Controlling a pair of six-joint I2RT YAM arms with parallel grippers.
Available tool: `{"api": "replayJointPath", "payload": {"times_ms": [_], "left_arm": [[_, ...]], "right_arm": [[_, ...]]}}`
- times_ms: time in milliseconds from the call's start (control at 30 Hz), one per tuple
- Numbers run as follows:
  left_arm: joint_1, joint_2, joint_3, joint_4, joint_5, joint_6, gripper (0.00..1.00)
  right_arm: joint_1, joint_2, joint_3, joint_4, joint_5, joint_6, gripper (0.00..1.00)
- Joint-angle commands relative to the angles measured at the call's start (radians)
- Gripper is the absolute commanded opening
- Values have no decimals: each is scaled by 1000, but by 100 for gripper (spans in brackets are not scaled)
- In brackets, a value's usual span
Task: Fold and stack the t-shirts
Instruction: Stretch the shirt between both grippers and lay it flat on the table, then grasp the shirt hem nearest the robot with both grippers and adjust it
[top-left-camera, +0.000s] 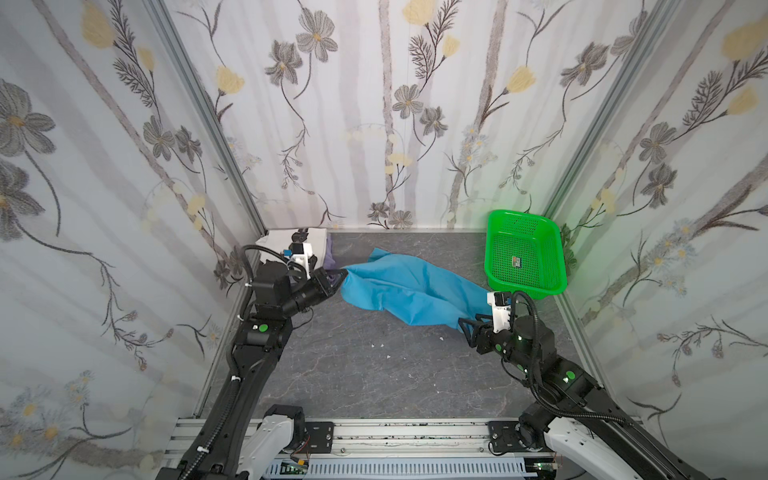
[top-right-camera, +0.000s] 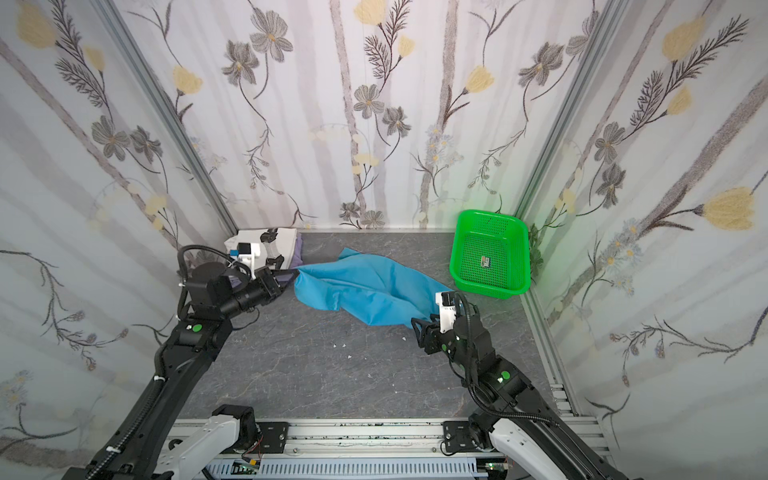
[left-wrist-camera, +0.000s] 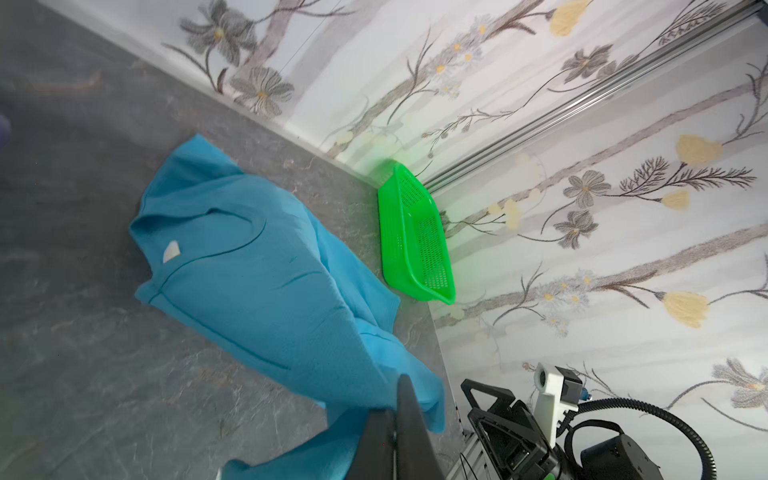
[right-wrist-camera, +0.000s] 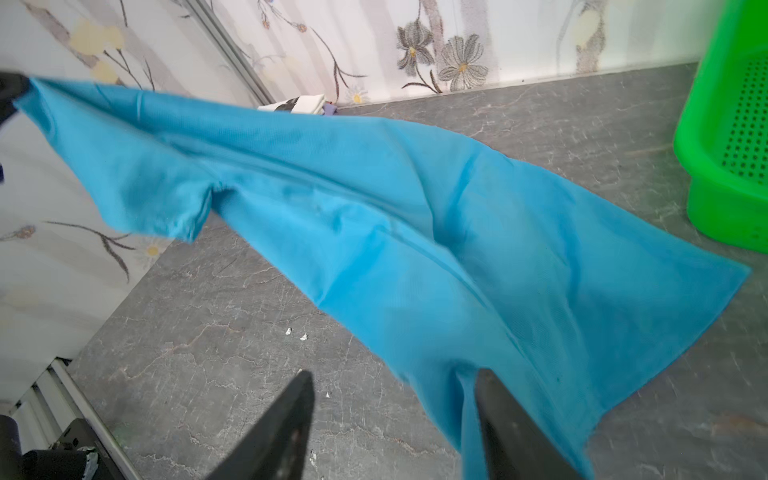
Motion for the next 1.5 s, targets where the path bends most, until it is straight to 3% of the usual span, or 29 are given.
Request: {"api": "replayJointPath", "payload": {"times_ms": [0,133,300,500,700,1033,1200,1400,1467], "left_arm": [[-2,-74,-109,-48,-85,1,0],[-5,-60,-184,-78,-148,-30,0],[-4,27,-149,-270,-347,-4,0],[-4,145,-173,-244,-378,-58,0],[-2,200,-180,-216,-397,-69,0],[11,266,-163,-166,-371,-59,0],[18,282,-147,-171,-364,-45,0],[33,281,-147,-175,-368,-45,0],[36,283,-147,-174,-363,-45,3]], "right_arm": [[-4,-23,-11,-2,86,92,91],[-59,142,45,26,-15,84,93],[-64,380,41,66,-77,119,83],[-66,528,-39,110,-78,184,73],[-73,574,-73,79,27,243,69],[-87,544,-107,96,36,257,67],[-88,559,-103,147,-24,244,48],[-87,555,-101,142,-33,238,1],[-88,542,-101,132,-28,235,0]]}}
